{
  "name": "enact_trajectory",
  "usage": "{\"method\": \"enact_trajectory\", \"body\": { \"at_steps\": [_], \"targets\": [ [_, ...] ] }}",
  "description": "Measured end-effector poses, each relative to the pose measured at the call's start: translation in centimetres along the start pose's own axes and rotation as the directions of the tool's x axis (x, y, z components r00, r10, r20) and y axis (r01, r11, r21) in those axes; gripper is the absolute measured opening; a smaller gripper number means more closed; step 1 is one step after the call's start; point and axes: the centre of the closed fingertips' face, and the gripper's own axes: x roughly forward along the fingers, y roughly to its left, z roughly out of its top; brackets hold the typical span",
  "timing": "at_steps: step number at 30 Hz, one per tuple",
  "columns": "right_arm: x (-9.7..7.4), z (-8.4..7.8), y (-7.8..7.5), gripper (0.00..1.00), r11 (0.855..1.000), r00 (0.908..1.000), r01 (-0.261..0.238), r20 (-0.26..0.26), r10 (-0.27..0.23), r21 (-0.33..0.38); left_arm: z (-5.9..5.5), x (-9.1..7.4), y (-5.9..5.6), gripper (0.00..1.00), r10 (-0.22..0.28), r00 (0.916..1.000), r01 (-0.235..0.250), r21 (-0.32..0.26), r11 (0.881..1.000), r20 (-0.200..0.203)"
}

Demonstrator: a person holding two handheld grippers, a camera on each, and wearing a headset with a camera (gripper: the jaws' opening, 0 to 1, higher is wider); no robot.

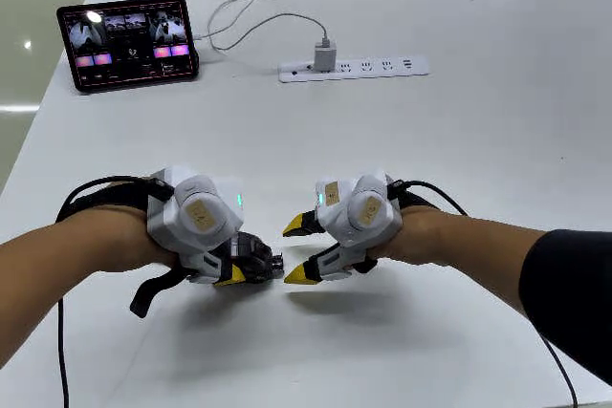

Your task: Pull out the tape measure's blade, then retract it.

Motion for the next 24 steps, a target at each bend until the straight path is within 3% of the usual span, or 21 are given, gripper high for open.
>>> {"method": "enact_trajectory", "body": {
  "at_steps": [12, 24],
  "targets": [
    [1.5, -0.5, 0.2, 0.18, 1.000, 0.9995, -0.012, -0.030, 0.011, -0.015, 0.0, 0.0, 0.0, 0.30, -0.004, 1.0000, 0.004, -0.002, 1.000, 0.002],
    [2.4, -0.7, 0.5, 0.12, 0.999, 0.9981, -0.031, -0.054, 0.030, -0.014, 0.0, 0.1, 0.0, 0.30, -0.002, 1.0000, 0.002, -0.003, 1.000, 0.004]
  ]
}}
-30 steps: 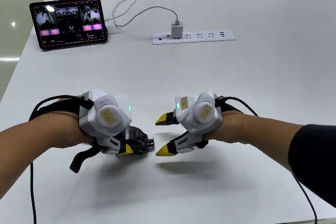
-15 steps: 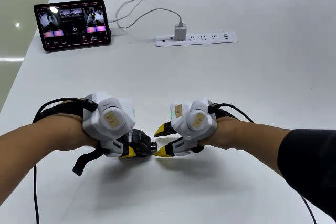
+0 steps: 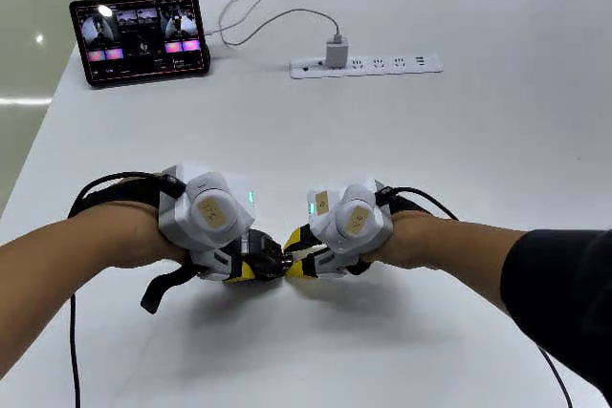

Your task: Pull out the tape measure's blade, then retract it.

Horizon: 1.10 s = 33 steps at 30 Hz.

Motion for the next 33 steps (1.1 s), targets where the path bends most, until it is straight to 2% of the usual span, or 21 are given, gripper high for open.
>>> {"method": "enact_trajectory", "body": {
  "at_steps": [1, 3, 5, 11, 22, 33],
  "targets": [
    [0.03, 0.03, -0.02, 0.12, 1.000, 1.0000, 0.000, 0.001, 0.000, -0.002, 0.00, 0.00, 0.01, 0.30, 0.000, 1.0000, 0.000, 0.000, 1.000, 0.001],
    [0.05, -0.06, -0.07, 0.11, 0.999, 1.0000, -0.002, 0.008, 0.002, 0.039, -0.01, -0.01, 0.01, 0.30, 0.001, 1.0000, -0.001, -0.001, 1.000, 0.003],
    [0.01, 0.00, -0.10, 0.10, 1.000, 1.0000, -0.001, 0.009, 0.000, 0.018, -0.01, -0.03, 0.00, 0.30, 0.000, 1.0000, 0.000, 0.000, 1.000, 0.004],
    [-0.12, -0.13, -0.20, 0.09, 1.000, 1.0000, -0.005, -0.006, 0.005, 0.010, -0.04, -0.04, 0.10, 0.29, 0.001, 1.0000, -0.001, -0.008, 1.000, 0.002],
    [-0.70, -0.73, -0.20, 0.09, 1.000, 0.9998, -0.008, -0.019, 0.008, 0.020, -0.04, -0.05, 0.07, 0.29, 0.015, 0.9999, -0.015, -0.015, 1.000, -0.001],
    [-0.63, -0.63, -0.24, 0.11, 0.999, 0.9996, 0.016, -0.025, -0.015, 0.047, -0.06, -0.08, 0.07, 0.29, 0.016, 0.9999, -0.016, -0.019, 1.000, 0.000]
  ]
}}
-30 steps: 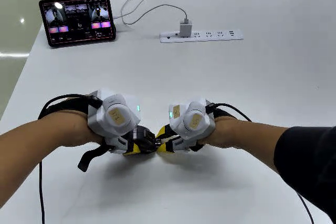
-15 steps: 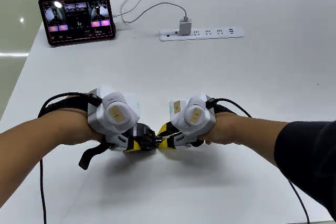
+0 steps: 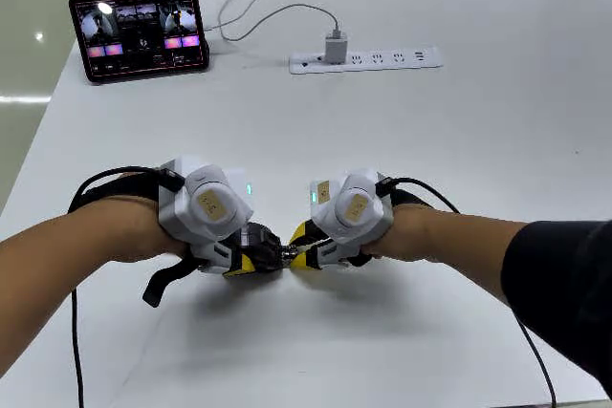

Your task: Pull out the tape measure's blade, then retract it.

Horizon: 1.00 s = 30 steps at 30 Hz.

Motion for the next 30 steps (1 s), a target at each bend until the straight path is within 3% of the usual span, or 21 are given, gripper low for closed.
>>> {"method": "enact_trajectory", "body": {
  "at_steps": [7, 10, 11, 15, 30],
  "targets": [
    [0.34, 0.33, -0.03, 0.12, 0.999, 1.0000, 0.001, 0.009, -0.002, 0.038, 0.01, 0.00, 0.00, 0.29, 0.001, 1.0000, -0.001, 0.000, 1.000, 0.001],
    [0.54, 0.51, -0.15, 0.11, 0.999, 0.9999, 0.004, 0.012, -0.004, -0.038, 0.02, -0.01, 0.01, 0.29, 0.002, 1.0000, -0.002, -0.003, 1.000, 0.003],
    [0.44, 0.36, 0.00, 0.11, 1.000, 0.9999, 0.000, 0.013, 0.000, -0.004, 0.01, -0.02, -0.01, 0.29, 0.002, 1.0000, -0.002, -0.003, 1.000, 0.004],
    [0.35, 0.31, -0.02, 0.09, 0.999, 1.0000, 0.000, 0.003, 0.000, -0.043, 0.00, -0.07, 0.01, 0.29, 0.001, 0.9999, -0.001, -0.001, 1.000, 0.011],
    [-0.06, -0.12, -0.10, 0.09, 1.000, 1.0000, 0.001, 0.000, -0.001, -0.001, 0.01, -0.03, 0.05, 0.29, 0.004, 0.9999, -0.004, -0.002, 1.000, 0.012]
  ]
}}
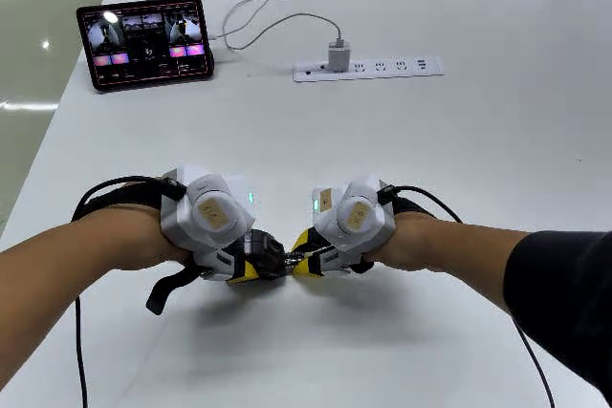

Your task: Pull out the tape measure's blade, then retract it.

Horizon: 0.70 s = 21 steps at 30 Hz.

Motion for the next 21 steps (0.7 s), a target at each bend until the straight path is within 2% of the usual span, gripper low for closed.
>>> {"method": "enact_trajectory", "body": {
  "at_steps": [21],
  "targets": [
    [-1.0, -1.2, -0.1, 0.10, 1.000, 0.9999, -0.002, -0.014, 0.002, 0.015, 0.0, 0.0, 0.0, 0.29, 0.002, 1.0000, -0.002, -0.002, 1.000, -0.002]
  ]
}}
